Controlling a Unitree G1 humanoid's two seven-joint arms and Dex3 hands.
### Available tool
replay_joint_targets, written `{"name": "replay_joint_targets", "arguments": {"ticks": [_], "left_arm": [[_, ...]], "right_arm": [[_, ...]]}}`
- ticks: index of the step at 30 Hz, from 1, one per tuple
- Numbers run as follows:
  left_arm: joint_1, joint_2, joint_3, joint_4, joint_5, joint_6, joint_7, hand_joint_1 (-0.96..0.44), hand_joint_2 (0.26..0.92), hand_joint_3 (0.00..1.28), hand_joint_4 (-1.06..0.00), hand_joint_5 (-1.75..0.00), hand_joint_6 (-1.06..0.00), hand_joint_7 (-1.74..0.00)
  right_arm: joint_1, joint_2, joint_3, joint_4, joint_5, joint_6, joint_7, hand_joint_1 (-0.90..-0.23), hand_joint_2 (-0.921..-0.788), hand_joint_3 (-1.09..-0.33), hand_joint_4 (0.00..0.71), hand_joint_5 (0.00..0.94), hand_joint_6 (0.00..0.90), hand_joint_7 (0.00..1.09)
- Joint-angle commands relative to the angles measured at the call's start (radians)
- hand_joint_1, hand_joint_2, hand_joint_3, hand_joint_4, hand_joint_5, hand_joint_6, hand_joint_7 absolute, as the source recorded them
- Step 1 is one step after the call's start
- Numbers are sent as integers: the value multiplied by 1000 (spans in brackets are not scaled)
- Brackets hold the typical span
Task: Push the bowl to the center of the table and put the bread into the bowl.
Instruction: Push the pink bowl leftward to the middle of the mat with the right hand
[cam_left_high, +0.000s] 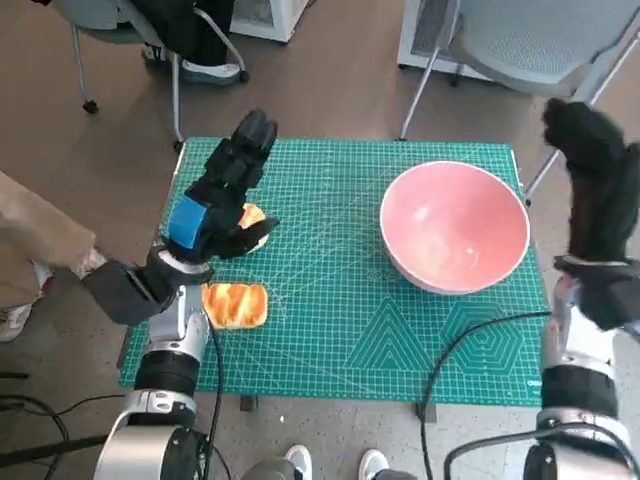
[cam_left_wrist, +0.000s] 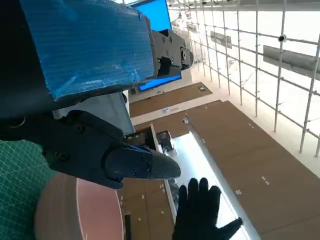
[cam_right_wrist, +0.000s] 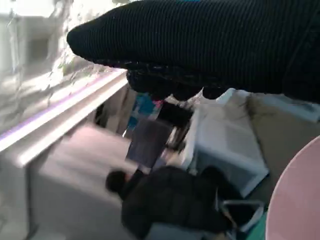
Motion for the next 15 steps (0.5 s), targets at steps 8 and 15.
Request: {"name": "replay_joint_targets", "arguments": {"ticks": [8, 15], "left_arm": [[2, 8, 1, 2, 9, -12, 14, -616, 921, 219, -3, -2, -135, -3], [7, 11, 2, -3, 6, -10, 15, -615, 921, 219, -3, -1, -137, -4]], "right_arm": [[-84, -32, -54, 236, 15, 70, -20, -730, -921, -818, 140, 0, 61, 296], [-100, -50, -61, 308, 8, 133, -30, -710, -921, -854, 126, 0, 71, 274]]}}
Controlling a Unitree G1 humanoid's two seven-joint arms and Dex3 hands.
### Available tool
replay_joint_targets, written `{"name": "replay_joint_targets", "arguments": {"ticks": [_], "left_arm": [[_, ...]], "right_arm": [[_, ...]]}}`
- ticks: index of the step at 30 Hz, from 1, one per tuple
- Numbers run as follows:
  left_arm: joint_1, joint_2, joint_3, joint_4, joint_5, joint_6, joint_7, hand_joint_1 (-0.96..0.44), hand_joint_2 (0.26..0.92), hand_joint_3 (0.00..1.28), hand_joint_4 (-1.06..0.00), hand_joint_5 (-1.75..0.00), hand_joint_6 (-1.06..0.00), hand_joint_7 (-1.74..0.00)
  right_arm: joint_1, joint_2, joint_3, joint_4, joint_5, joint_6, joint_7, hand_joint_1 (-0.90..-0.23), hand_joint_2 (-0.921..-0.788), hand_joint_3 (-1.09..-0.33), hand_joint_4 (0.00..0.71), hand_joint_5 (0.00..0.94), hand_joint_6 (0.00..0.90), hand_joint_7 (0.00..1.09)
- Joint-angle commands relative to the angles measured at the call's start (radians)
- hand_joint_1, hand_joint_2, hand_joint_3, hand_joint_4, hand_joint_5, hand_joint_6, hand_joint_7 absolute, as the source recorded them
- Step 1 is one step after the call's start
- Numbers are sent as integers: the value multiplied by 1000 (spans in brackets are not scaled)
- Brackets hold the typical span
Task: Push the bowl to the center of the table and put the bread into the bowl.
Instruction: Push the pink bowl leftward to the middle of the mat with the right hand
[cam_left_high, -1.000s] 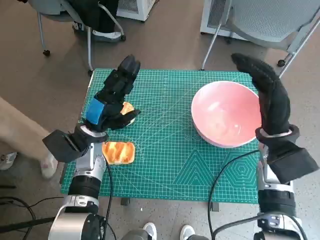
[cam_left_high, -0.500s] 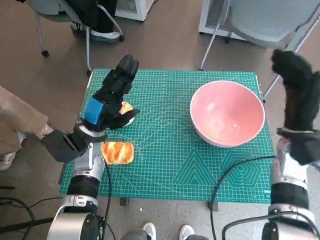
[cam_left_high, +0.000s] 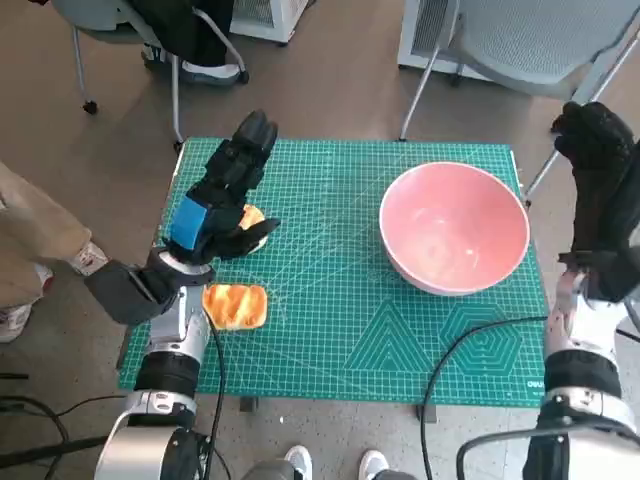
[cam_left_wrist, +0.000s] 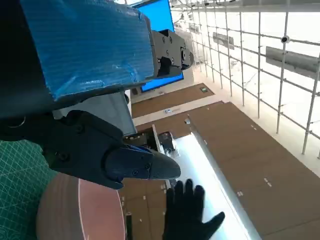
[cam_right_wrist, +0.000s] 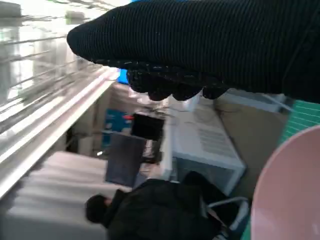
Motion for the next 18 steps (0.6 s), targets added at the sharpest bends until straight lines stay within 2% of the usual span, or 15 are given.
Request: {"name": "replay_joint_targets", "arguments": {"ticks": [1, 13, 18], "left_arm": [[9, 9, 2, -12, 1, -9, 4, -615, 921, 219, -3, -1, -138, -4], [21, 15, 4, -27, -3, -6, 7, -616, 921, 220, -2, 0, -140, -5], [26, 18, 5, -35, -6, 0, 8, -615, 921, 222, -2, 0, -141, -5]], "right_arm": [[-3, -14, -12, 61, -1, 67, -15, -700, -921, -863, 123, 0, 82, 253], [0, -13, -44, 104, 12, 186, -11, -650, -921, -901, 108, 0, 102, 193], [6, -6, -34, 102, -8, 185, -25, -637, -921, -901, 111, 2, 111, 185]]}}
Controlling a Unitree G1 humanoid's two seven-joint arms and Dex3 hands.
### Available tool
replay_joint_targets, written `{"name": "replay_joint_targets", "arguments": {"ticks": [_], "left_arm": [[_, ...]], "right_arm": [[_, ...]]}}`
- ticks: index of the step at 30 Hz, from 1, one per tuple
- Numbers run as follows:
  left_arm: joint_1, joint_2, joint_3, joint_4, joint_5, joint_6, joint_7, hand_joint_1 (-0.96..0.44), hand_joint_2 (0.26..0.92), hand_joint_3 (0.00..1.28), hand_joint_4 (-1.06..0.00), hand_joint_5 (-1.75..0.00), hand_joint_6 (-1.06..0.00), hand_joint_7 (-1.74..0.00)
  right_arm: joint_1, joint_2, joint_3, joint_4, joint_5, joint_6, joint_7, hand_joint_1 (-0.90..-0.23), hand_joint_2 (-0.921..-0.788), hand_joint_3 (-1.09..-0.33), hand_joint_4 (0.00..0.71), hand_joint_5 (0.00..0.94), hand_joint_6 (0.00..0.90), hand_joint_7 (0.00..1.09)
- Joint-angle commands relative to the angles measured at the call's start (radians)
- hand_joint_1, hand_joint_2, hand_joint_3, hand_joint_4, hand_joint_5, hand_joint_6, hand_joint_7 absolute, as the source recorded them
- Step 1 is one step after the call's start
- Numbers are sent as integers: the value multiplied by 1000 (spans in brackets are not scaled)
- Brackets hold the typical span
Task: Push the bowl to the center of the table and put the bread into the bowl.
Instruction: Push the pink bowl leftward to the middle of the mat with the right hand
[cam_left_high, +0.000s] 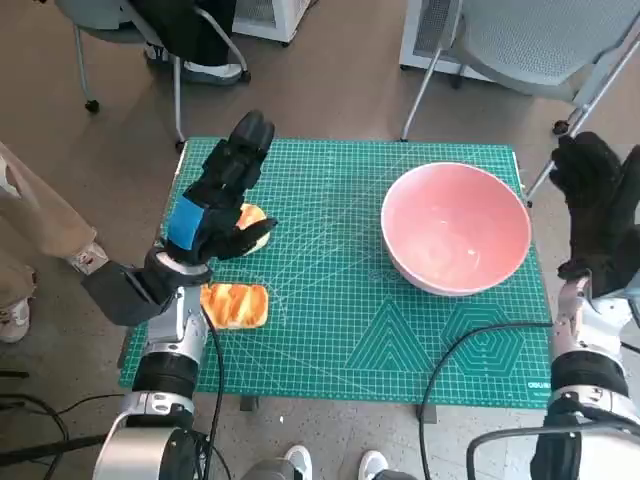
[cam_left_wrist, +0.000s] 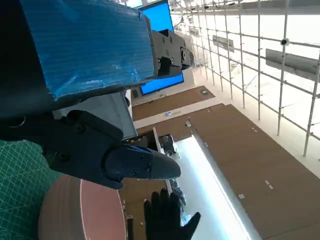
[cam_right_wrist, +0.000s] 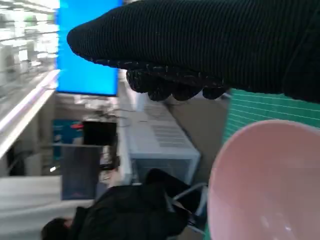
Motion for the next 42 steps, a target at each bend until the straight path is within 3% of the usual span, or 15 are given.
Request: {"name": "replay_joint_targets", "arguments": {"ticks": [1, 9, 21, 42], "left_arm": [[15, 11, 5, -21, -6, 1, 4, -613, 921, 223, -2, 0, -142, -6], [22, 12, 3, -42, -8, 21, 9, -608, 921, 225, -6, -2, -146, -8], [23, 15, 2, -55, -9, 39, 7, -614, 921, 224, -6, -2, -141, -5], [27, 25, 3, -57, -12, 46, -2, -615, 921, 222, -7, -2, -139, -3]], "right_arm": [[14, 8, 5, 16, -15, 16, -23, -638, -921, -895, 111, 2, 116, 183], [20, 20, 21, 13, -37, -15, -37, -656, -921, -849, 119, 3, 137, 160], [12, 30, 4, 22, -13, 5, -11, -701, -921, -799, 113, 0, 144, 128], [38, 30, 13, 37, -34, 62, -36, -628, -921, -851, 103, 0, 156, 102]]}}
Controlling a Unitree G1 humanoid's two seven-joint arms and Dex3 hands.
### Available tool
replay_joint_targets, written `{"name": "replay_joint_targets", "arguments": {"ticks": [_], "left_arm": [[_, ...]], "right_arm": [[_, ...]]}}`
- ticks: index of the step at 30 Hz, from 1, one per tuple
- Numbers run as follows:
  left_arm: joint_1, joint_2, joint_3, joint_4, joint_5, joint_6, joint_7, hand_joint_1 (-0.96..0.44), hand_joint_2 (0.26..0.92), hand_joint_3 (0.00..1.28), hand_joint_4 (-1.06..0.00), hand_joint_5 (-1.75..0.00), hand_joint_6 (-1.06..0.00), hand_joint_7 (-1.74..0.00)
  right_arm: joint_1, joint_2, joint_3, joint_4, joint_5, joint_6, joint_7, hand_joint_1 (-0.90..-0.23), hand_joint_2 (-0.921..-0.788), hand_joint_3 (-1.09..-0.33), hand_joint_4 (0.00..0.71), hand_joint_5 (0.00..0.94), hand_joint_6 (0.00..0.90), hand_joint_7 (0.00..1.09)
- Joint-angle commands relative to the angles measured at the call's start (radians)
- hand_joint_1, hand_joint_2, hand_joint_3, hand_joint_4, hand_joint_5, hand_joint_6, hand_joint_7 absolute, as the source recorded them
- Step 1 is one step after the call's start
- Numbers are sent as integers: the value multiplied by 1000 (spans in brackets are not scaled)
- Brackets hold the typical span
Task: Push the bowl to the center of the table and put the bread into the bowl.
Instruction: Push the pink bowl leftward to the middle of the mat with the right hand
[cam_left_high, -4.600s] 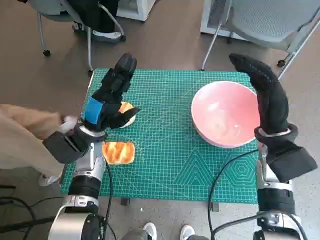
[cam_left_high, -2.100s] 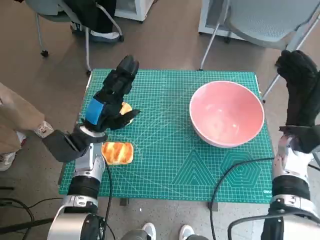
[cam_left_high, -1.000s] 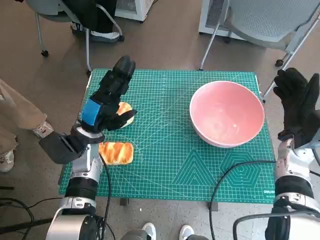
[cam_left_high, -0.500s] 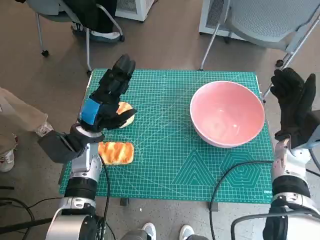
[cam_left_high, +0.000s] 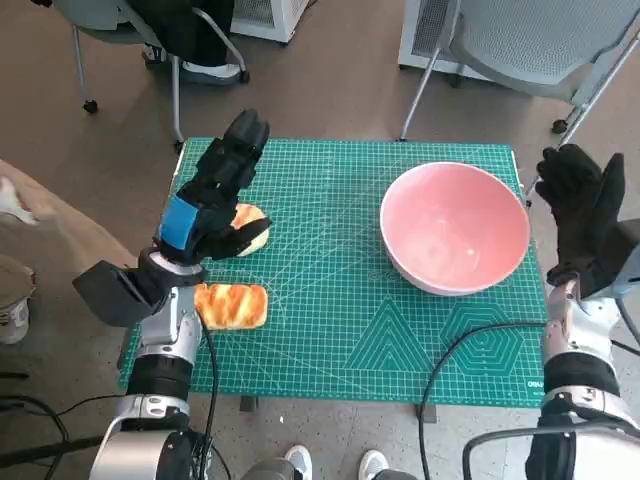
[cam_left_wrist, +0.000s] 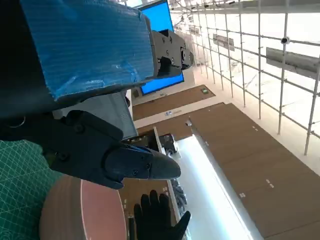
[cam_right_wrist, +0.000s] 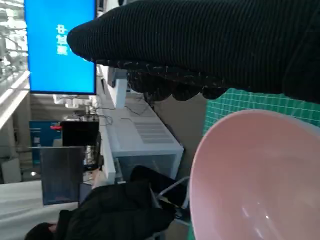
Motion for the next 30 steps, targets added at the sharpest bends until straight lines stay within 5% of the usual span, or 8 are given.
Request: {"name": "replay_joint_targets", "arguments": {"ticks": [1, 30], "left_arm": [[15, 8, 3, -11, -6, 5, -1, -615, 921, 222, -7, -2, -138, -3], [25, 19, 4, -25, -9, 16, -4, -613, 921, 223, -8, -1, -137, -2]], "right_arm": [[30, 10, 4, 17, -13, 30, -18, -626, -921, -850, 103, 0, 156, 101], [49, 24, 6, 24, -22, 77, -31, -671, -921, -830, 104, 1, 169, 83]]}}
